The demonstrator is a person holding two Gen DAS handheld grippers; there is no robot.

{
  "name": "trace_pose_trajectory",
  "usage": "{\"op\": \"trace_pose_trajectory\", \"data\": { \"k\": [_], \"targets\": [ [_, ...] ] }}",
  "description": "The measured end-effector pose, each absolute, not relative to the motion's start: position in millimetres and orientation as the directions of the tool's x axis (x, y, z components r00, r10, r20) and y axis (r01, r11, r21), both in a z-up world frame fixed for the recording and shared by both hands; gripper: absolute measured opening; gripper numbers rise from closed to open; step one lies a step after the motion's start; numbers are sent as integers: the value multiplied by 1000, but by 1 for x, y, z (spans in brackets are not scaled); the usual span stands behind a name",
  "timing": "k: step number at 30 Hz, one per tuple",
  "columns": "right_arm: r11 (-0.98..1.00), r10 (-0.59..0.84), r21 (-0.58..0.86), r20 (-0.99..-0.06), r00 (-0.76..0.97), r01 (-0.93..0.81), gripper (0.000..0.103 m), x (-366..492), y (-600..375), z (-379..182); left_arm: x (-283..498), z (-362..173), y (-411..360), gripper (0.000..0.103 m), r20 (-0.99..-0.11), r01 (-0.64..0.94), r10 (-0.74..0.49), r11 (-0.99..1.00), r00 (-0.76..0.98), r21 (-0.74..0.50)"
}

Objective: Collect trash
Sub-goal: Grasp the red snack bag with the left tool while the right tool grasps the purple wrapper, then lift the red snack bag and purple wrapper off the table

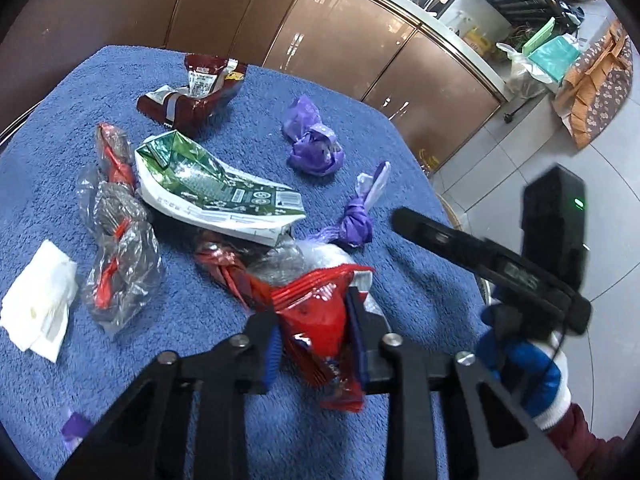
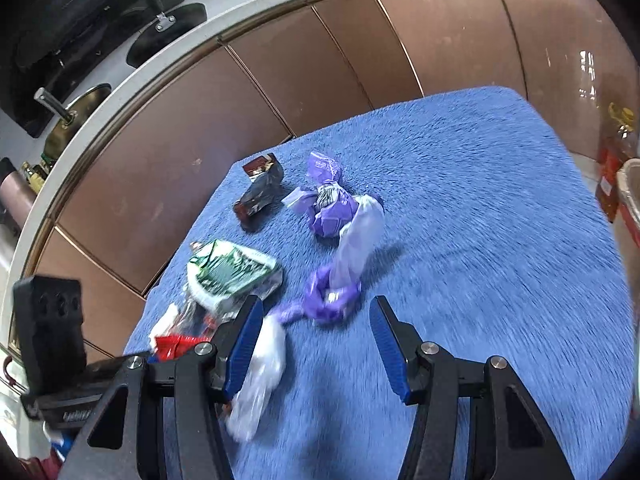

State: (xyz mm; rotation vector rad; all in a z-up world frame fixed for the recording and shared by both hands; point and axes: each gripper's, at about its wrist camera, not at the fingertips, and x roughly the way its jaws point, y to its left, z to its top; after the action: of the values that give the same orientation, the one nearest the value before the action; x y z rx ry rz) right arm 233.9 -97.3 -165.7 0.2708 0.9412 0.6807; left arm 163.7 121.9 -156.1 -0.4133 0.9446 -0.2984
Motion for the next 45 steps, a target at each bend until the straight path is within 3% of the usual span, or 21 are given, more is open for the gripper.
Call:
{"op": "trace_pose_trajectory", "data": {
  "k": [6,10,17,31,45],
  "targets": [
    [764,639,500,-677,367,-408,53,259,-84,-183,166,-158,120,17,-706,86,-440,874,555,-478],
    [773,627,489,-687,367,-405,40,261,-80,-187,162,-155,117,17,-699,108,-442,877,562,-468],
    [783,615,472,-687,387,-405,30,252,-85,-184,151,-144,123,16,-672,108,-445,870,592,-481],
    [795,605,455,-634,482,-401,29,192,-119,-130,101,-103,142,16,-598,102,-434,856,674,-506],
    [825,559,421,-514,650,-377,29,106,-183,-59,61,-32,156,16,-498,123,-375,876,782,-466]
  ]
}}
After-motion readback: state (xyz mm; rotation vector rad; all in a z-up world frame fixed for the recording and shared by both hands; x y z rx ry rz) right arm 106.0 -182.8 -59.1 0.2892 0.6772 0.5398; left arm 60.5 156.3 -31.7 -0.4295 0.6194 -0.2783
